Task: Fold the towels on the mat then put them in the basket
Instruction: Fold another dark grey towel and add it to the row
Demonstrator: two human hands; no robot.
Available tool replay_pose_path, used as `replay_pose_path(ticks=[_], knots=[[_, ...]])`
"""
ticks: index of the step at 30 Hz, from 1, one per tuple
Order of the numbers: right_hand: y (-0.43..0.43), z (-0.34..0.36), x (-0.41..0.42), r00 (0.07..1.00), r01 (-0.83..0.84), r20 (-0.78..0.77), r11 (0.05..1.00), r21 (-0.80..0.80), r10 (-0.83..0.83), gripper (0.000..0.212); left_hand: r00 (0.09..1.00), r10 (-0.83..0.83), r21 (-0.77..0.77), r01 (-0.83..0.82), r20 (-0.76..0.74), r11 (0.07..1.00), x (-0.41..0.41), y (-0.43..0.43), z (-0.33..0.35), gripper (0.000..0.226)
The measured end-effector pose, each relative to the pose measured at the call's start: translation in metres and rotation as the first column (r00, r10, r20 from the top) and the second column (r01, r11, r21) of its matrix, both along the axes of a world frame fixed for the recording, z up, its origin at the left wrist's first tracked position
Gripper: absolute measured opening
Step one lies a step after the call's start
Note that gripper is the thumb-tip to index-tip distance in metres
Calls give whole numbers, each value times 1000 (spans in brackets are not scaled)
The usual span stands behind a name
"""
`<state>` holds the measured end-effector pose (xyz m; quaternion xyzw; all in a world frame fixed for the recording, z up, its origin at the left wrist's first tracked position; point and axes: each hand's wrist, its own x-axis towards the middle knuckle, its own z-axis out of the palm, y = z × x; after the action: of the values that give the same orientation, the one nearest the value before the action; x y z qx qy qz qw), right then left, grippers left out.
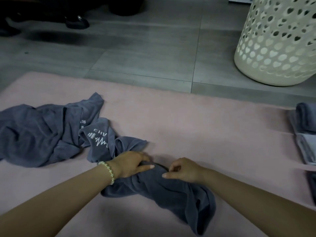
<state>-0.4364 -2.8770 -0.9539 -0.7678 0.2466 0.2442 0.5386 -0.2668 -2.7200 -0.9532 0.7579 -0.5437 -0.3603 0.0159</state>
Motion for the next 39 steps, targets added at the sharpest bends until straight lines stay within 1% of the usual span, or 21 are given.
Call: replay_pose_path(ticks=[3,5,6,8,10,13,15,17,19,22,23,25,26,27,29,31,32,34,35,37,39], knots=[[1,7,-11,996,84,19,993,78,-86,25,998,28,-73,-33,-61,997,-1,1,3,98],[-1,18,-16,986,156,26,960,234,-166,22,986,85,-244,-120,-147,962,-8,-9,13,74],[-4,26,-18,977,189,33,924,333,-212,27,975,81,-343,-149,-205,928,-16,-21,23,57],[-15,48,-20,944,264,62,853,449,-325,60,946,31,-496,-197,-323,845,-34,-55,49,23],[-38,69,-26,892,331,110,800,501,-438,82,931,-16,-612,-227,-365,757,-51,-95,79,19],[-82,97,-54,807,431,160,753,498,-568,90,907,-21,-696,-308,-421,649,-77,-149,111,19],[-110,99,-85,769,522,138,738,427,-624,81,851,-32,-645,-371,-523,668,-99,-173,116,20],[-131,82,-124,748,615,67,726,307,-661,70,834,48,-522,-388,-549,759,-113,-188,89,28],[-146,54,-164,762,645,-17,757,102,-647,68,862,183,-399,-395,-473,828,-114,-189,45,44],[-157,23,-211,780,601,-114,787,-141,-616,55,900,286,-321,-392,-330,862,-103,-178,4,55],[-160,18,-219,773,604,-120,781,-159,-623,62,895,331,-298,-417,-300,859,-98,-173,-2,55],[-165,10,-225,754,633,-114,762,-139,-647,93,859,442,-237,-500,-257,833,-87,-167,-14,59],[-168,5,-226,753,638,-105,760,-124,-649,102,823,490,-178,-549,-288,817,-82,-168,-21,61],[-168,3,-223,761,631,-100,768,-113,-641,102,782,523,-129,-589,-339,798,-78,-169,-25,60],[-166,1,-216,779,610,-104,786,-98,-618,78,715,557,-79,-642,-422,763,-79,-177,-32,47],[-163,-3,-211,783,605,-88,787,-118,-616,49,711,566,-120,-661,-417,741,-83,-187,-35,32],[-161,-6,-210,783,608,-70,783,-130,-619,41,696,590,-137,-686,-410,714,-83,-192,-37,29],[-159,-11,-211,774,624,-46,773,-117,-632,35,633,640,-69,-732,-436,677,-83,-199,-37,32],[-157,-12,-213,766,636,-44,766,-94,-641,33,623,651,-8,-725,-433,689,-84,-202,-36,37],[-155,-14,-220,750,657,-39,751,-63,-660,30,670,634,81,-660,-387,747,-89,-206,-34,44],[-151,-16,-228,742,668,-13,741,-71,-671,28,700,599,84,-621,-388,780,-94,-210,-29,43]])
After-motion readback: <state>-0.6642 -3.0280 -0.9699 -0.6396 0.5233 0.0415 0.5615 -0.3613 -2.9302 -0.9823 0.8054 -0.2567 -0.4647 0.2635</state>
